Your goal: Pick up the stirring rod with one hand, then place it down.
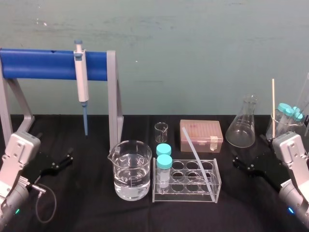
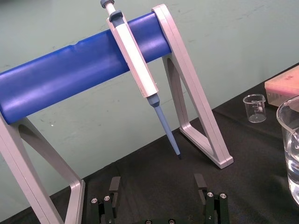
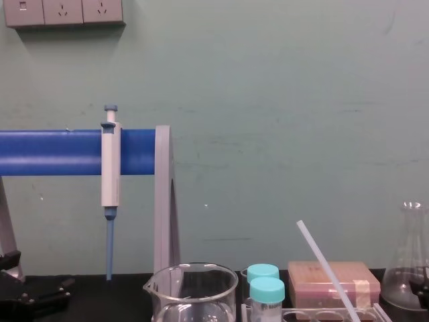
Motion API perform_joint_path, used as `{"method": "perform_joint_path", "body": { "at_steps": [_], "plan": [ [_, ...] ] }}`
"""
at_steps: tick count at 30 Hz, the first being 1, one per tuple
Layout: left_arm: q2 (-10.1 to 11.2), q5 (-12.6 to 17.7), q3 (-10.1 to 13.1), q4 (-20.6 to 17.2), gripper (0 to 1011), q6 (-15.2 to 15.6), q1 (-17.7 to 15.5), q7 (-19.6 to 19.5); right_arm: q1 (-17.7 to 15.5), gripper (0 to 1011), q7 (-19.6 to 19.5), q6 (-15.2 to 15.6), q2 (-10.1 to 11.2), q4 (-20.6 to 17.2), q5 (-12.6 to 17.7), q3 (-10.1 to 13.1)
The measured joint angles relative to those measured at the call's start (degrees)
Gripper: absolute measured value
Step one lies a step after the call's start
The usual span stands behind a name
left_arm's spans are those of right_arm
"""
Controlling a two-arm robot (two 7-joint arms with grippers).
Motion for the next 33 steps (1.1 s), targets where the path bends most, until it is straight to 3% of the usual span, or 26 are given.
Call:
{"method": "perform_joint_path", "body": {
  "at_steps": [33],
  "plan": [
    [0.0, 0.0, 0.0, 0.0, 1000, 0.0, 0.0, 0.0, 0.0, 1003, 0.0, 0.0, 0.0, 0.0, 0.0, 0.0]
  ]
}}
